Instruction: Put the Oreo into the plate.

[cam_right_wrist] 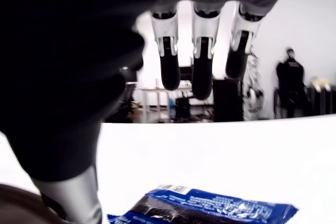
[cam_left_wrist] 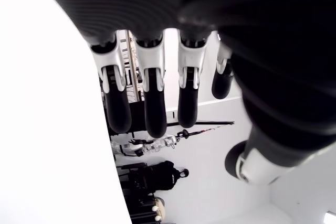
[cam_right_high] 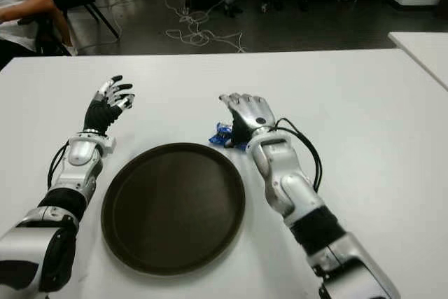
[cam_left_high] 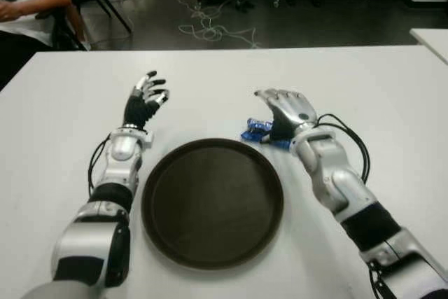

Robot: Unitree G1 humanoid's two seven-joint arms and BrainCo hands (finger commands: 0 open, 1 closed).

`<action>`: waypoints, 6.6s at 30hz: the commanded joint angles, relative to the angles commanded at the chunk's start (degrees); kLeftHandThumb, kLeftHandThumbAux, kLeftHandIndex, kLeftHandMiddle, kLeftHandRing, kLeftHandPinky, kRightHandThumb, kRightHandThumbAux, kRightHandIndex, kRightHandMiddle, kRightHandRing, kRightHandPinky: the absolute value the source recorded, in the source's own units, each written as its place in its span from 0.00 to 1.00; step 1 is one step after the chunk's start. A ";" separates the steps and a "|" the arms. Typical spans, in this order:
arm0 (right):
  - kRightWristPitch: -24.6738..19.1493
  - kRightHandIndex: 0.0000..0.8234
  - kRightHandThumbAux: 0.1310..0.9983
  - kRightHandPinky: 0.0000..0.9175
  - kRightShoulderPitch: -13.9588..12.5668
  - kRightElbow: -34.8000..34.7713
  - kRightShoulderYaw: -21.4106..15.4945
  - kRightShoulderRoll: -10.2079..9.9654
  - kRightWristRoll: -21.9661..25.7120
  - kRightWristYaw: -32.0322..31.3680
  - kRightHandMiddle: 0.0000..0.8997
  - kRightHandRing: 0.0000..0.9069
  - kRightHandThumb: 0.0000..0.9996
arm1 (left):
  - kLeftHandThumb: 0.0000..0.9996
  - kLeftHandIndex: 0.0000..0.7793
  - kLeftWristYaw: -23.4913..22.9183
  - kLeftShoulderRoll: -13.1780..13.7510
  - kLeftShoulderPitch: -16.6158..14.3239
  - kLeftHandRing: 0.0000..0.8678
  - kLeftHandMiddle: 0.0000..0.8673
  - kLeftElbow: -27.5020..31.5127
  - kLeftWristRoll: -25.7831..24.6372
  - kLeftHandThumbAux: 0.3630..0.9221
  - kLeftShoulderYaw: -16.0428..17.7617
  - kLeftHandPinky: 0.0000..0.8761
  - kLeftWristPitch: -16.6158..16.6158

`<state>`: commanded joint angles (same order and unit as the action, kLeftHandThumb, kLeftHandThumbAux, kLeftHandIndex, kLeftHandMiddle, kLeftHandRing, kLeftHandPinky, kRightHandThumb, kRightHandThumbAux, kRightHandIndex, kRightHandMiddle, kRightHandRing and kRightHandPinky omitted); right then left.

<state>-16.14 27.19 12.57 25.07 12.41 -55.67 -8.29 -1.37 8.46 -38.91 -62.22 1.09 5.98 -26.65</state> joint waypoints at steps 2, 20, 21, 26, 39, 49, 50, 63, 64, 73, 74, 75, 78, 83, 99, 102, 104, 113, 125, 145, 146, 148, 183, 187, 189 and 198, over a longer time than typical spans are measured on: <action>-0.22 0.04 0.79 0.04 0.22 1.94 -0.25 -0.76 1.24 0.59 0.04 0.04 0.00 | 0.41 0.16 -0.20 -0.02 -0.04 0.30 0.27 -0.01 -0.08 0.56 0.05 0.33 -0.11; -0.83 0.00 0.60 0.00 -0.02 4.26 -1.36 -3.25 7.79 5.26 0.00 0.00 0.00 | 0.45 0.16 -0.83 -0.22 0.25 0.30 0.27 -0.18 -0.47 0.54 0.16 0.34 -1.06; -0.88 0.00 0.59 0.00 -0.05 4.28 -1.30 -3.25 7.77 5.45 0.00 0.00 0.00 | 0.45 0.16 -0.83 -0.22 0.26 0.30 0.27 -0.18 -0.47 0.53 0.16 0.34 -1.05; -1.87 0.00 0.58 0.00 -0.08 4.65 -0.17 -3.00 5.96 7.25 0.00 0.00 0.00 | 0.44 0.17 -0.59 -0.25 0.34 0.30 0.27 0.01 -0.27 0.54 0.01 0.33 -1.25; -6.30 0.00 0.63 0.00 1.70 5.99 4.75 -0.63 -0.39 4.53 0.00 0.00 0.00 | 0.43 0.16 -0.83 -0.45 0.70 0.29 0.27 0.88 -0.37 0.59 -0.17 0.33 -1.36; -7.69 0.00 0.68 0.00 2.65 6.61 6.35 -0.07 -1.82 2.89 0.00 0.00 0.00 | 0.44 0.15 -0.16 0.01 0.68 0.29 0.27 0.77 0.55 0.59 -0.77 0.34 -1.19; -7.70 0.00 0.68 0.00 2.69 6.73 6.33 -0.09 -1.80 2.95 0.00 0.00 0.00 | 0.44 0.15 -0.15 0.01 0.70 0.29 0.27 0.79 0.59 0.59 -0.78 0.34 -1.26; -7.27 0.00 0.71 0.00 3.94 9.62 5.57 -0.17 -1.06 4.60 0.00 0.00 0.00 | 0.40 0.16 0.14 0.33 0.65 0.29 0.27 -0.06 1.04 0.58 -0.96 0.33 -2.02; -7.24 0.00 0.71 0.00 4.05 9.89 5.53 -0.20 -0.99 4.70 0.00 0.00 0.00 | 0.40 0.16 0.15 0.33 0.65 0.29 0.27 -0.08 1.05 0.58 -0.96 0.33 -2.08; -7.39 0.00 0.71 0.00 4.47 11.07 5.00 -0.34 -0.47 5.71 0.00 0.00 0.00 | 0.40 0.16 0.02 0.16 0.89 0.30 0.28 0.35 0.82 0.58 -0.86 0.34 -2.82; -7.04 0.00 0.71 0.00 4.51 11.30 4.92 -0.22 -0.30 5.94 0.00 0.00 0.00 | 0.41 0.16 0.02 0.09 0.88 0.30 0.27 0.39 0.71 0.58 -0.79 0.33 -2.66; -6.79 0.00 0.71 0.00 4.54 11.48 4.86 -0.15 -0.17 6.12 0.00 0.00 0.00 | 0.41 0.16 0.03 0.05 0.88 0.30 0.27 0.41 0.63 0.58 -0.74 0.33 -2.55; -6.60 0.00 0.71 0.00 4.55 11.60 4.86 -0.03 0.01 6.33 0.00 0.00 0.00 | 0.42 0.16 0.12 0.00 0.86 0.29 0.27 0.42 0.64 0.58 -0.76 0.33 -2.37; -6.30 0.00 0.73 0.00 4.94 12.65 4.85 0.04 0.58 6.63 0.00 0.00 0.00 | 0.42 0.15 0.23 0.21 0.59 0.30 0.27 -0.26 0.91 0.57 -0.90 0.34 -2.02; -2.99 0.00 0.69 0.00 5.69 16.40 3.57 -0.21 4.68 7.41 0.00 0.00 0.00 | 0.43 0.15 -0.81 -0.09 1.12 0.30 0.27 0.77 0.34 0.57 -0.79 0.34 -2.65; -2.55 0.00 0.69 0.00 5.86 16.80 3.44 -0.16 5.25 7.28 0.00 0.00 0.00 | 0.44 0.15 -1.01 -0.15 1.16 0.30 0.27 0.96 0.12 0.57 -0.68 0.34 -2.40; -2.39 0.00 0.69 0.00 6.15 17.31 3.41 -0.18 5.70 6.99 0.00 0.00 0.00 | 0.45 0.15 -1.16 -0.19 1.15 0.30 0.26 1.02 -0.09 0.57 -0.57 0.34 -2.10; -0.58 0.00 0.70 0.01 7.11 19.47 3.25 -0.16 7.70 6.60 0.00 0.00 0.00 | 0.44 0.15 -0.24 -0.21 1.20 0.30 0.27 0.95 0.29 0.57 -0.55 0.34 -2.09; 4.19 0.00 0.69 0.03 8.29 23.43 2.21 -0.10 11.89 5.29 0.00 0.00 0.00 | 0.42 0.16 0.38 -0.03 1.24 0.30 0.28 0.91 1.02 0.59 -1.08 0.34 -2.80; 6.94 0.03 0.70 0.07 10.89 29.41 2.25 -0.18 15.13 3.66 0.01 0.02 0.00 | 0.43 0.16 0.04 -0.24 1.19 0.30 0.27 1.10 0.53 0.59 -1.04 0.35 -2.52; 7.08 0.03 0.70 0.07 11.00 29.60 2.30 -0.18 15.17 3.53 0.01 0.02 0.00 | 0.43 0.16 0.16 -0.24 1.21 0.30 0.27 1.09 0.57 0.59 -1.05 0.34 -2.49; 7.90 0.04 0.71 0.07 11.25 30.17 2.47 -0.12 15.40 3.24 0.01 0.02 0.00 | 0.41 0.15 0.86 -0.21 1.20 0.29 0.27 1.06 0.92 0.59 -1.17 0.33 -2.30; 11.09 0.08 0.76 0.07 12.51 32.30 3.77 0.21 15.85 -0.08 0.05 0.05 0.00 | 0.43 0.15 0.92 -0.19 1.26 0.29 0.27 0.95 1.40 0.55 -1.73 0.33 -2.77; 11.43 0.10 0.75 0.07 12.56 32.64 3.71 0.22 15.92 0.39 0.05 0.05 0.00 | 0.41 0.15 1.00 -0.26 1.33 0.29 0.26 1.10 1.41 0.55 -1.75 0.33 -2.63; 11.74 0.10 0.75 0.07 12.42 32.60 3.69 0.32 15.89 0.87 0.06 0.06 0.00 | 0.40 0.14 1.10 -0.27 1.34 0.29 0.26 1.16 1.53 0.55 -1.84 0.33 -2.47; 12.23 0.15 0.71 0.10 12.26 33.03 4.17 0.78 15.27 3.34 0.11 0.10 0.00 | 0.39 0.15 1.89 -0.36 1.37 0.29 0.26 1.44 1.98 0.58 -2.19 0.34 -1.88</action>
<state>-3.91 39.44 45.60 29.24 13.19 -40.40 -4.95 0.52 8.09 -37.54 -60.78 3.07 3.79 -28.53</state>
